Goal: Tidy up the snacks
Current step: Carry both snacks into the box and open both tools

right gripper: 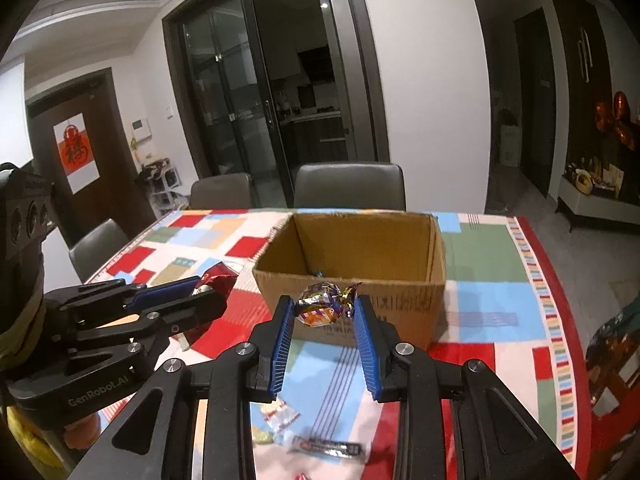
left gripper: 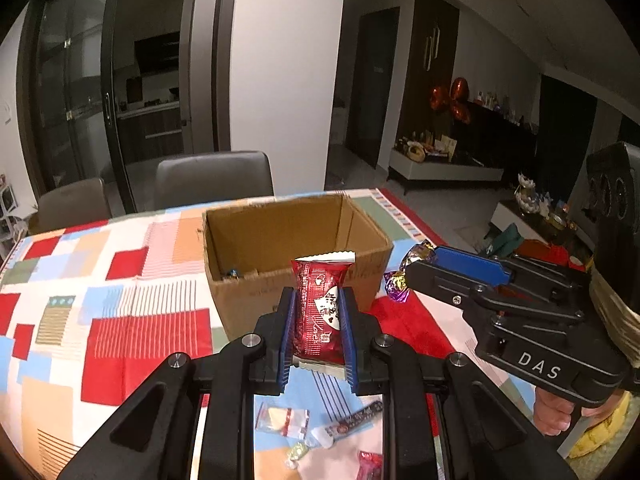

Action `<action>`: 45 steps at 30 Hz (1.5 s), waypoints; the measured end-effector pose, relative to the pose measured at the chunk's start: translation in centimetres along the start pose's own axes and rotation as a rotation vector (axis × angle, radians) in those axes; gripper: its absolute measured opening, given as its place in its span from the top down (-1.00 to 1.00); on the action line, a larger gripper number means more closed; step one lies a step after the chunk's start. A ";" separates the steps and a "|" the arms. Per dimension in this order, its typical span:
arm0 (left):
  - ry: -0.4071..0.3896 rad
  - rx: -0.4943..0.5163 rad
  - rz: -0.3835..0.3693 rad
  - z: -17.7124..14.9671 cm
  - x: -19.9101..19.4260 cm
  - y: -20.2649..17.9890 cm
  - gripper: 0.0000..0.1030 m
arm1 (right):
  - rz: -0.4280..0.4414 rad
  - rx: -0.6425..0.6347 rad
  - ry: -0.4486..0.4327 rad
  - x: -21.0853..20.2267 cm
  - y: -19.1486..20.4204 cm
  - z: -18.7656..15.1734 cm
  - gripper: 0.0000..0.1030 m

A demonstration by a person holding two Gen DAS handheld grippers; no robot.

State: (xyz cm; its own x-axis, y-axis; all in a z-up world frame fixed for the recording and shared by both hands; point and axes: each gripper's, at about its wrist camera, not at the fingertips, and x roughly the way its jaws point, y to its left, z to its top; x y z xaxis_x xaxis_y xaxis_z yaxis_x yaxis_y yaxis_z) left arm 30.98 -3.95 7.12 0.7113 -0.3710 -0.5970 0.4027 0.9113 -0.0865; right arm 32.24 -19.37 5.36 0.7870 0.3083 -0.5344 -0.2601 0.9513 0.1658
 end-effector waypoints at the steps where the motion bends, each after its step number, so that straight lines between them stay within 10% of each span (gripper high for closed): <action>1: -0.003 0.002 0.000 0.2 0.0 0.1 0.58 | 0.001 -0.003 -0.002 0.1 0.0 0.2 0.38; 31: 0.047 -0.032 0.052 6.6 11.2 4.8 0.45 | -0.094 0.037 0.050 10.3 -4.9 6.0 0.19; 45: 0.010 -0.007 0.094 3.5 6.9 3.3 0.20 | -0.065 0.001 0.040 7.2 -3.3 4.2 0.17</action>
State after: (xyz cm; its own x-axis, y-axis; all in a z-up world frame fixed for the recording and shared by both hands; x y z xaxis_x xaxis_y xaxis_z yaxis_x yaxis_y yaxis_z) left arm 39.24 -4.19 5.52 0.7402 -0.2822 -0.6103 0.3305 0.9431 -0.0353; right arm 41.10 -20.29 4.40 0.7792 0.2452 -0.5769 -0.2083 0.9693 0.1305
